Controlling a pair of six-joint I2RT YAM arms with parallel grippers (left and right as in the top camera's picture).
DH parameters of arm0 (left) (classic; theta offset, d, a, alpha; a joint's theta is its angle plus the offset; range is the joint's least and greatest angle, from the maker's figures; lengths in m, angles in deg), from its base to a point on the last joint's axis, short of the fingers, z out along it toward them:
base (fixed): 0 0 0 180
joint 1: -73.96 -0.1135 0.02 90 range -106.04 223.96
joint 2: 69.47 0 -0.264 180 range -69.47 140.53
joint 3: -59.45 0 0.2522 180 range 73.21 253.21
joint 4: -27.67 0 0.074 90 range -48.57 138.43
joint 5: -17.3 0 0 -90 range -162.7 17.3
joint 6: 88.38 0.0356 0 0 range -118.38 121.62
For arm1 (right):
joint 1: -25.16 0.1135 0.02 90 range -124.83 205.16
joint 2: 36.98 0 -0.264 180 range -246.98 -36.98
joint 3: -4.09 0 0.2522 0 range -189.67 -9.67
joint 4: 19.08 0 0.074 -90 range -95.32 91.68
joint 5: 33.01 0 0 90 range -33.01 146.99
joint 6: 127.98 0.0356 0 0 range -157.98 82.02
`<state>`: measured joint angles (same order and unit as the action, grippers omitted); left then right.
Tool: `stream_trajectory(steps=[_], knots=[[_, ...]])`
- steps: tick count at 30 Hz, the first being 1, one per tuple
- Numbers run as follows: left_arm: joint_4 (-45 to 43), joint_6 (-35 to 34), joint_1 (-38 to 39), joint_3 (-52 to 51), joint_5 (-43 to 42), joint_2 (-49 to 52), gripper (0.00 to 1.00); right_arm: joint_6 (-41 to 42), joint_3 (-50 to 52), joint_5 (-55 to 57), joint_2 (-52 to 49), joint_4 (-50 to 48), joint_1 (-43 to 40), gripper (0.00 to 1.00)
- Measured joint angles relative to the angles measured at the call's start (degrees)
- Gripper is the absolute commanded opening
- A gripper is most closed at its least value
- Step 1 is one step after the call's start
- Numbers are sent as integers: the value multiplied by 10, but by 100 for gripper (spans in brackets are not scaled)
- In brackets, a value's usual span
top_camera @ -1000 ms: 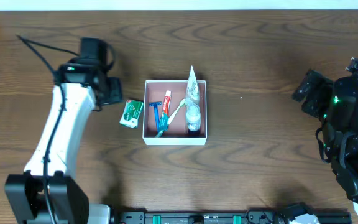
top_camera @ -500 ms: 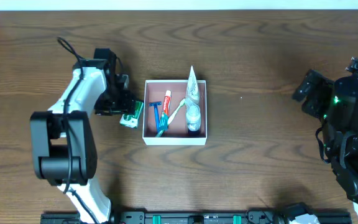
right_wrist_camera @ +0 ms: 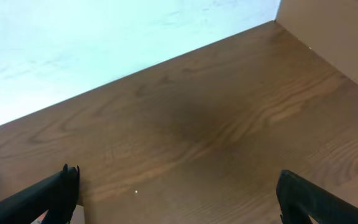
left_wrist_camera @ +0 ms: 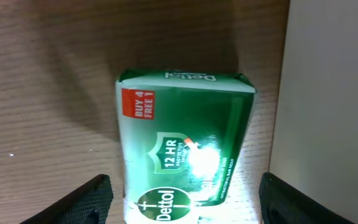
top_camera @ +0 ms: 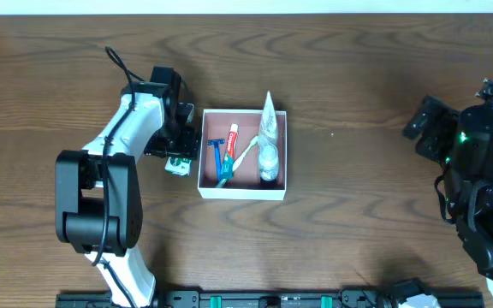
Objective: Pack container
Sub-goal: 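Grasp the green Dettol soap box with the left gripper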
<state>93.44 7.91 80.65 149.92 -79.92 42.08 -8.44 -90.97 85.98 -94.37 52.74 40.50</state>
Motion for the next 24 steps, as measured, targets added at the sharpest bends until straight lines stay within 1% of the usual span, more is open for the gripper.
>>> stream_trajectory(steps=[9,14,18,20,24], knots=[[-34,0,1,-2,25,0,77,0,0,0,0,0,0,99],[-36,0,1,-2,29,14,76,0,0,0,0,0,0,99],[-37,-3,2,-3,30,38,65,0,0,0,0,0,0,99],[-37,-6,2,-3,33,44,58,0,0,0,0,0,0,99],[-37,-8,2,-3,32,44,49,0,0,0,-1,0,0,99]])
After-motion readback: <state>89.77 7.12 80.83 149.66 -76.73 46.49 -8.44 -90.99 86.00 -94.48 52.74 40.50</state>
